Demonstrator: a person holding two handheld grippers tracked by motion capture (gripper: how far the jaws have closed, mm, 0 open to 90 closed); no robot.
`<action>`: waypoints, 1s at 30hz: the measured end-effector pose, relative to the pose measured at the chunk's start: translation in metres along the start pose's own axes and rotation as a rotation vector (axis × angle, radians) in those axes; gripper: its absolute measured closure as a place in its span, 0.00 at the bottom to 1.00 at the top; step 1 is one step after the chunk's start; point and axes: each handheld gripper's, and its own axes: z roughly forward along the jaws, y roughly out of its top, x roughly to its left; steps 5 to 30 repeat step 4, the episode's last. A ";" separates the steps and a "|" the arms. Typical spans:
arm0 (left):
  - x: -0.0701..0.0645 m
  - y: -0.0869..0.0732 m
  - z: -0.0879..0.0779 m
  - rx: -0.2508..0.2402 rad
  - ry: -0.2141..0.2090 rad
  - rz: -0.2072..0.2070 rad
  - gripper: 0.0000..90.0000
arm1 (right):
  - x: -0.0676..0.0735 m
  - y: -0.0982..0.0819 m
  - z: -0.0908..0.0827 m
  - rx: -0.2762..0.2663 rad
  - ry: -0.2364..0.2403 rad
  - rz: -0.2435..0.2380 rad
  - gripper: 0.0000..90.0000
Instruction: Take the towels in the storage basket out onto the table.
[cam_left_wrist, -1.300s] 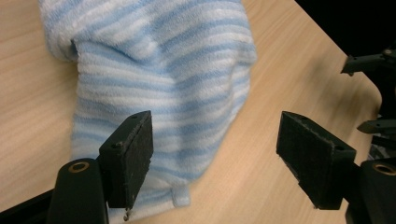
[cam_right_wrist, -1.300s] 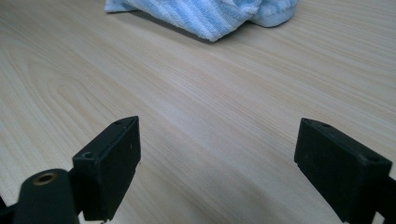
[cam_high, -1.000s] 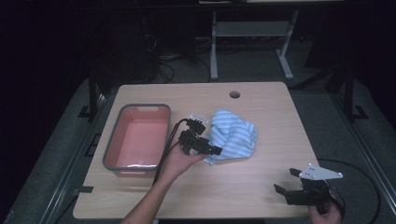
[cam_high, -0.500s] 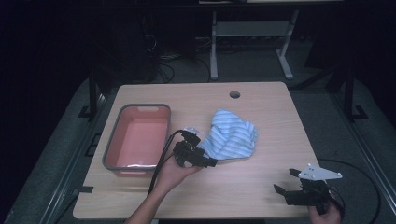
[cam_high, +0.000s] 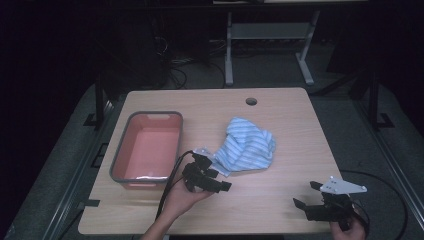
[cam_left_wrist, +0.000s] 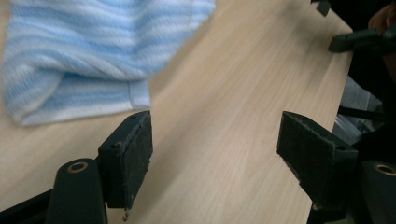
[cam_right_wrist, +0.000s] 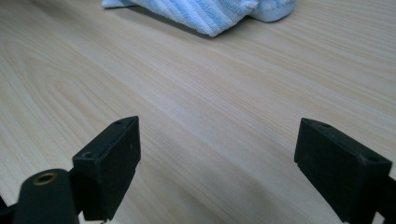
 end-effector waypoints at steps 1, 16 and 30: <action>-0.003 -0.004 0.000 -0.005 -0.003 0.005 0.28 | 0.001 0.000 0.000 0.002 0.000 -0.002 0.16; -0.012 -0.016 0.001 -0.009 -0.001 0.027 0.28 | 0.002 0.000 -0.001 0.000 0.000 -0.008 0.16; -0.012 -0.016 0.001 -0.009 -0.001 0.027 0.28 | 0.002 0.000 -0.001 0.000 0.000 -0.008 0.16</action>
